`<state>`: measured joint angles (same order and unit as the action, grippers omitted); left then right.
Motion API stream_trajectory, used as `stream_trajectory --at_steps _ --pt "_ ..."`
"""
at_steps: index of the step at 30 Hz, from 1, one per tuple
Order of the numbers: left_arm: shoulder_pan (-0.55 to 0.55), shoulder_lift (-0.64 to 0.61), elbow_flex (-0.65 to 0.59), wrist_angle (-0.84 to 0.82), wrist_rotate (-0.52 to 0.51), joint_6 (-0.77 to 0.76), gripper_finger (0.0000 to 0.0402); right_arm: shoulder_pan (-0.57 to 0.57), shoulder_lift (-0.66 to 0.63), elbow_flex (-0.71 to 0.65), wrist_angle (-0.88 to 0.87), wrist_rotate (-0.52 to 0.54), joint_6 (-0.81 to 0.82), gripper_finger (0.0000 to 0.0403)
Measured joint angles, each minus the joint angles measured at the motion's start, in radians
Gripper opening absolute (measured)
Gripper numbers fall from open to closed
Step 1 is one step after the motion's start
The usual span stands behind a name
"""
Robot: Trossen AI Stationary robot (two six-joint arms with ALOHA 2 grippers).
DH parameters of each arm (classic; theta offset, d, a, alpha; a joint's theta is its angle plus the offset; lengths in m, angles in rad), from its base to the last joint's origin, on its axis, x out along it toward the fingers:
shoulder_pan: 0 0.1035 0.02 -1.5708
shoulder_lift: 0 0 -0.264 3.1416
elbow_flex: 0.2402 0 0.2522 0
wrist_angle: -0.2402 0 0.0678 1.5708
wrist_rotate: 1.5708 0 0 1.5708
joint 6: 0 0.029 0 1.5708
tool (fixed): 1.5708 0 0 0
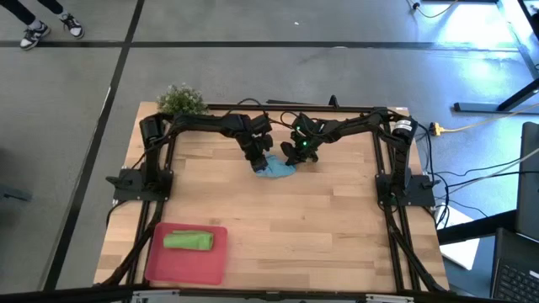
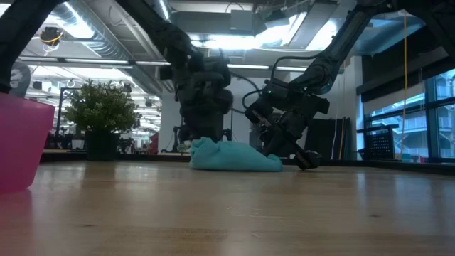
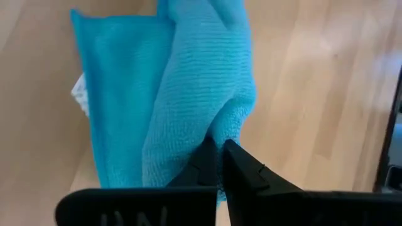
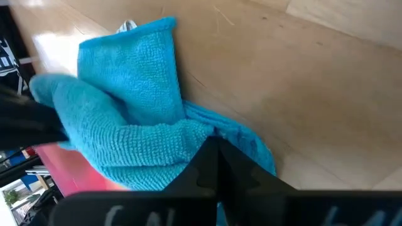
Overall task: Roll microfiber towels into tight, uniform cylinder then place into a basket
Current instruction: Roll the microfiber blue towel
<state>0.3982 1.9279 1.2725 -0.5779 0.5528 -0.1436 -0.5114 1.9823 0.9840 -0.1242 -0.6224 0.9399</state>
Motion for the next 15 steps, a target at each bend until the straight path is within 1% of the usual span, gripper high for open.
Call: stream_trajectory --at_steps 4,10,15 --pt "0.031 0.023 0.001 -0.049 0.007 -0.007 0.0000 0.000 0.000 0.000 -0.001 0.000 -0.001 0.0001" --pt "0.063 0.074 0.002 -0.058 0.020 -0.004 0.0000 0.000 0.000 0.000 -0.002 0.001 0.000 0.0001" --pt "0.056 0.088 0.004 -0.059 -0.017 0.023 0.0000 0.000 0.000 0.000 0.000 -0.001 -0.003 0.0002"
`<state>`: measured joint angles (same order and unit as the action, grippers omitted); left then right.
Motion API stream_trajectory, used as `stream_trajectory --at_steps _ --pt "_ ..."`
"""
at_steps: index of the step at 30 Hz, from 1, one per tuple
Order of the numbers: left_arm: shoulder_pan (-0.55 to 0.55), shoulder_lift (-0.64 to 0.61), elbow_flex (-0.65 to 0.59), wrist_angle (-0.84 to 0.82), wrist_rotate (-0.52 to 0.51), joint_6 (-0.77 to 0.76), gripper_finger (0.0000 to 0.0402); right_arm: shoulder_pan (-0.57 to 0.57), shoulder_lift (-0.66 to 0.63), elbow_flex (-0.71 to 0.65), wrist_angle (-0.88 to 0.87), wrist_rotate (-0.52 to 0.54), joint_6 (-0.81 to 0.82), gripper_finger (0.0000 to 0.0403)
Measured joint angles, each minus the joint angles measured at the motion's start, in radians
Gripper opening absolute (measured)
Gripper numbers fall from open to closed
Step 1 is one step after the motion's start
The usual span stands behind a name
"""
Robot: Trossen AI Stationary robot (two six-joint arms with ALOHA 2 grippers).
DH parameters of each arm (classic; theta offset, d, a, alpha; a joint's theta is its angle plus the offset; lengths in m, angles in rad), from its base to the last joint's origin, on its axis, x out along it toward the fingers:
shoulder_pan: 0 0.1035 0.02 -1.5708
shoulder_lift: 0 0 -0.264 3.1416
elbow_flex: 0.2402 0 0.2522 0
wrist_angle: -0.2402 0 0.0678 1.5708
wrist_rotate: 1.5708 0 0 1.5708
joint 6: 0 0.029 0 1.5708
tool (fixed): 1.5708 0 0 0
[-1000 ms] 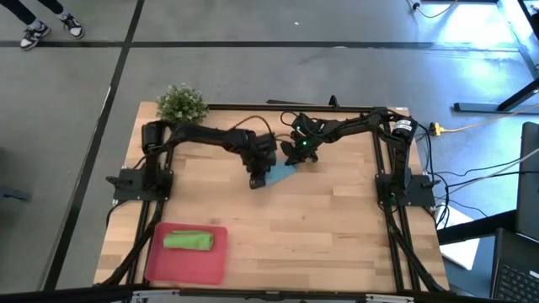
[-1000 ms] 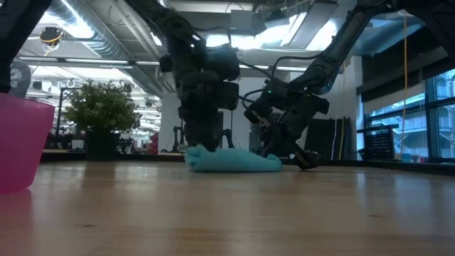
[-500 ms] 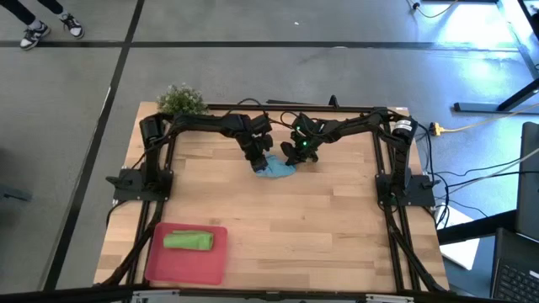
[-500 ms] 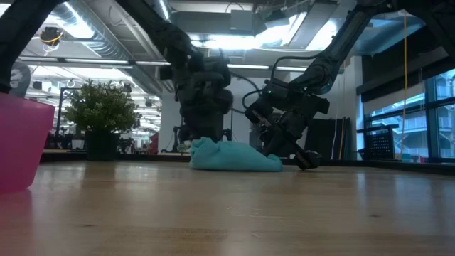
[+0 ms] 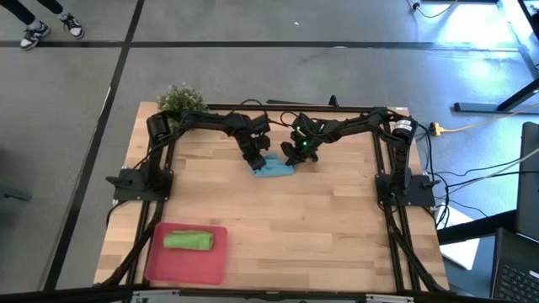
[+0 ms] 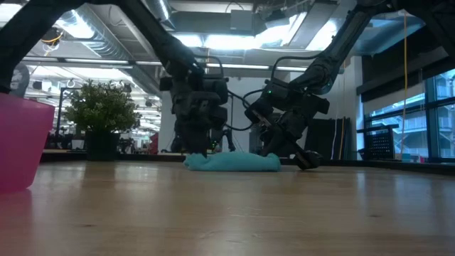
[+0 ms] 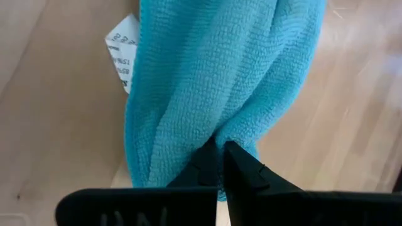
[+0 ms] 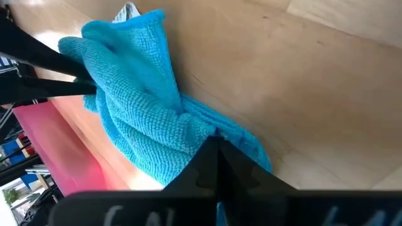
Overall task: Roll microfiber towels into tight, uniform cylinder then place into a basket
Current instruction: Roll the microfiber blue towel
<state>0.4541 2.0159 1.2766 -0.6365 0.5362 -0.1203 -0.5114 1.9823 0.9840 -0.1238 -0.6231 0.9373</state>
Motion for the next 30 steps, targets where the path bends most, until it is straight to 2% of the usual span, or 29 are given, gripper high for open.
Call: stream_trajectory --at_steps 8,13,16,22,30 --pt "-0.012 0.000 0.000 0.001 -0.017 0.022 0.0000 -0.002 0.001 -0.003 0.082 -0.019 -0.005 0.0038" --pt "-0.014 0.001 0.000 0.001 -0.021 0.022 0.0000 -0.009 -0.010 -0.003 0.092 0.012 -0.017 0.0074" --pt "-0.014 0.001 0.000 0.000 -0.023 0.025 0.0000 -0.033 -0.042 -0.006 0.085 0.027 -0.022 0.0081" --pt "-0.014 0.002 -0.001 0.002 -0.027 0.032 0.0000 -0.069 -0.180 -0.005 0.007 0.118 -0.108 0.0078" --pt "-0.045 0.002 -0.001 -0.004 -0.065 0.079 0.0000 -0.057 -0.403 -0.005 -0.249 0.320 -0.334 0.0077"
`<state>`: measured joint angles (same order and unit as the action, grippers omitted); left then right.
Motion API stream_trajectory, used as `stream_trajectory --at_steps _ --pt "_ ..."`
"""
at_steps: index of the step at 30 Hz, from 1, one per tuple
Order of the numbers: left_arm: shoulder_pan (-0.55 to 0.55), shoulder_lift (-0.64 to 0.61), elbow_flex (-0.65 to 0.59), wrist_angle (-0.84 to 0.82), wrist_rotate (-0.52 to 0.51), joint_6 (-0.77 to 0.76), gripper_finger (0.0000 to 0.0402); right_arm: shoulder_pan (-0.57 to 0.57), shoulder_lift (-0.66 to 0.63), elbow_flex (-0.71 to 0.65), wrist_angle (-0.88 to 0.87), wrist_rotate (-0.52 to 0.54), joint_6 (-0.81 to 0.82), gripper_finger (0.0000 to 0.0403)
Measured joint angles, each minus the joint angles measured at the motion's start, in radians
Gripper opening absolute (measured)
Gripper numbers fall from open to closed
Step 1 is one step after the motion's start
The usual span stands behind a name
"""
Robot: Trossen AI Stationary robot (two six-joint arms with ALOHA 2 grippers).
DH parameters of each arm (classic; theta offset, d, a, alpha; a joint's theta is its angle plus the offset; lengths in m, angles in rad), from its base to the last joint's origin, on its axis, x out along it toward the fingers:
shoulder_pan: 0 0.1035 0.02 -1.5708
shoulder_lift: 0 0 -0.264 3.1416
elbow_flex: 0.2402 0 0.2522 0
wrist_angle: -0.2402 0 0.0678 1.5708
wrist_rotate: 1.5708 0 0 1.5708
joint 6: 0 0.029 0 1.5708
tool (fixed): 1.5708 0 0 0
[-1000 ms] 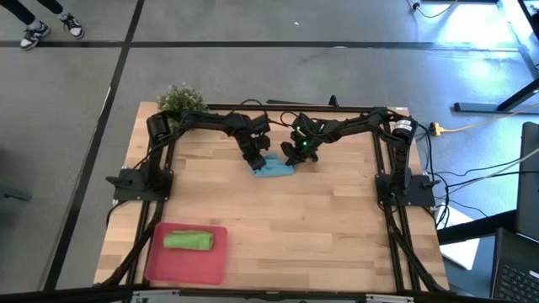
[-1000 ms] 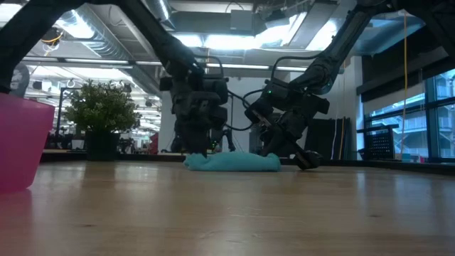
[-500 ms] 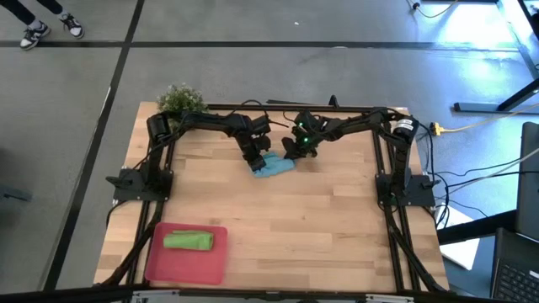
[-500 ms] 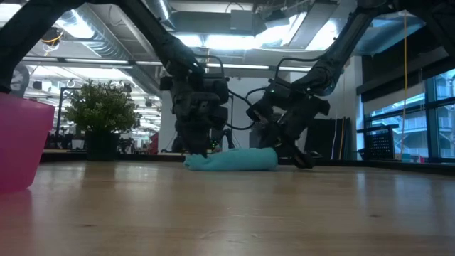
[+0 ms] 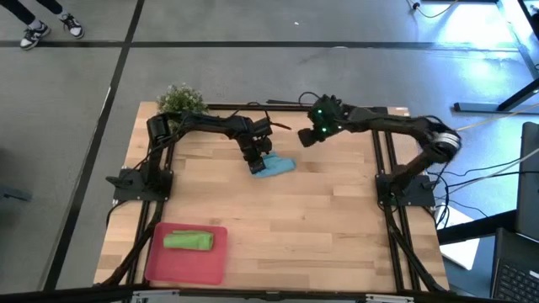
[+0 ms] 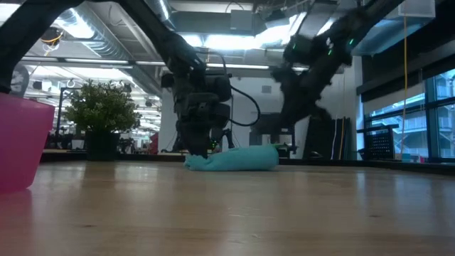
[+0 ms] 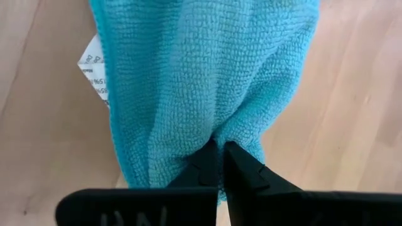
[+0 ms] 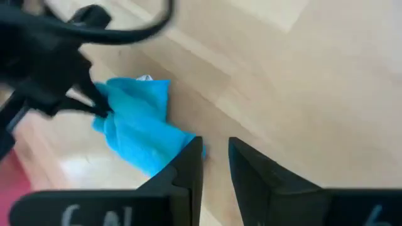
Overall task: Roll microfiber towels into tight, uniform cylinder then place into a basket
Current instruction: Roll the microfiber blue towel
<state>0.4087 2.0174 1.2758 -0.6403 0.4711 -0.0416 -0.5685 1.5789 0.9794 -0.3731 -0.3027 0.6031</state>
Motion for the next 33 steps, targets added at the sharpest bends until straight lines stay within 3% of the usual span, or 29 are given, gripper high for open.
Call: stream_trajectory --at_steps 9,17,25,33 --pt "-0.081 -0.002 0.001 0.001 -0.102 -0.002 0.0000 0.135 -0.266 0.002 -0.146 0.059 -0.390 0.0077" --pt "-0.180 -0.009 0.001 0.002 -0.176 0.001 0.0000 0.293 -0.372 0.003 -0.156 0.039 -0.660 0.0077" --pt "-0.240 -0.018 0.004 -0.001 -0.305 0.024 0.0000 0.378 -0.376 0.003 -0.155 0.039 -0.767 0.0077" --pt "-0.239 -0.013 0.051 -0.015 -0.297 0.019 0.0000 0.383 -0.376 0.003 -0.154 0.040 -0.764 0.0077"
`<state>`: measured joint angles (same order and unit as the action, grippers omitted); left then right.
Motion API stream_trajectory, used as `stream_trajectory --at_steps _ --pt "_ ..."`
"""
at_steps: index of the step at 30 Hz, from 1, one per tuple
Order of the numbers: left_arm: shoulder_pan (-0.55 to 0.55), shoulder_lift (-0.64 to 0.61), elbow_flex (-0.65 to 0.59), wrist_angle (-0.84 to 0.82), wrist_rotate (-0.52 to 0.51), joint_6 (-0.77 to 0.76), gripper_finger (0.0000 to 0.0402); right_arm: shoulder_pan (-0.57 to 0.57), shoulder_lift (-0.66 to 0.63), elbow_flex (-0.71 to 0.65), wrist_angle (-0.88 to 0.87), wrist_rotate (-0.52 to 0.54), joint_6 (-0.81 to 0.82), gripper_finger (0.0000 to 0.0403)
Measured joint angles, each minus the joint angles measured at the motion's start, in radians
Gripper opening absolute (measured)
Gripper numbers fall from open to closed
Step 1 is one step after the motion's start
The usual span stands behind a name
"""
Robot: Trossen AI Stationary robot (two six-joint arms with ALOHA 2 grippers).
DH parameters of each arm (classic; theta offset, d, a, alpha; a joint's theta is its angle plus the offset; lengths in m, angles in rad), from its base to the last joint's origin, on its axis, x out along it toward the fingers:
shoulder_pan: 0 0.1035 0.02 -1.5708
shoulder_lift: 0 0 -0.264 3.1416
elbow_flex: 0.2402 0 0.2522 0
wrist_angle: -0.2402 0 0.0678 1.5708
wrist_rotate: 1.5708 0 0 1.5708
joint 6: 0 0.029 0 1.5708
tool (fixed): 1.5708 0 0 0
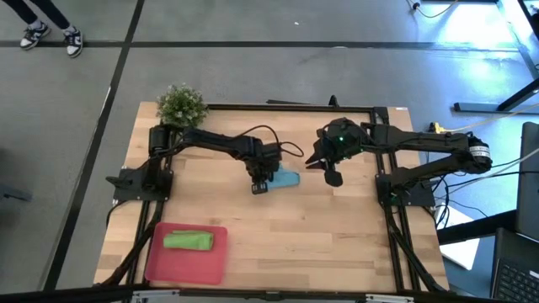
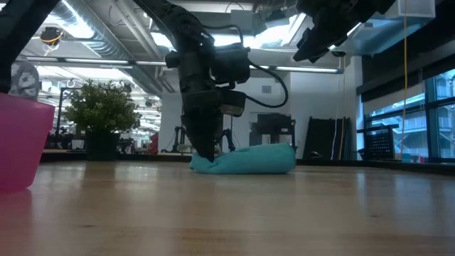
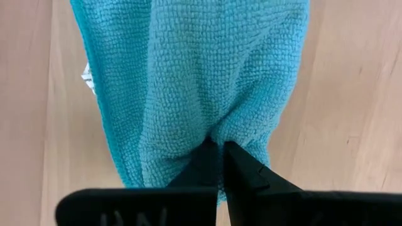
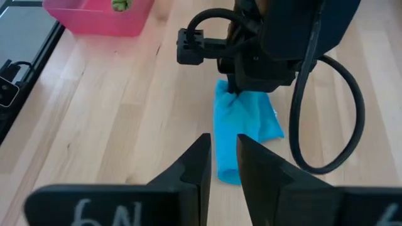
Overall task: Roll microfiber towels into tight, uniform cylinder then place into a basket
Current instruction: Roll the microfiber blue towel
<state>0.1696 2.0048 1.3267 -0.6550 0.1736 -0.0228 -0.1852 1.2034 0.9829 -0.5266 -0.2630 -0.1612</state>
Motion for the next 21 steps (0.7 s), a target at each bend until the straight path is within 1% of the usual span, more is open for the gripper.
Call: stream_trajectory --at_steps 17,21 --pt "0.005 0.003 0.017 0.000 0.003 -0.018 0.0000 0.000 0.000 0.000 0.002 0.000 0.002 0.0077" --pt "0.018 0.003 0.017 -0.018 0.037 -0.021 0.0000 0.000 0.000 0.000 0.002 0.000 0.002 0.0077"
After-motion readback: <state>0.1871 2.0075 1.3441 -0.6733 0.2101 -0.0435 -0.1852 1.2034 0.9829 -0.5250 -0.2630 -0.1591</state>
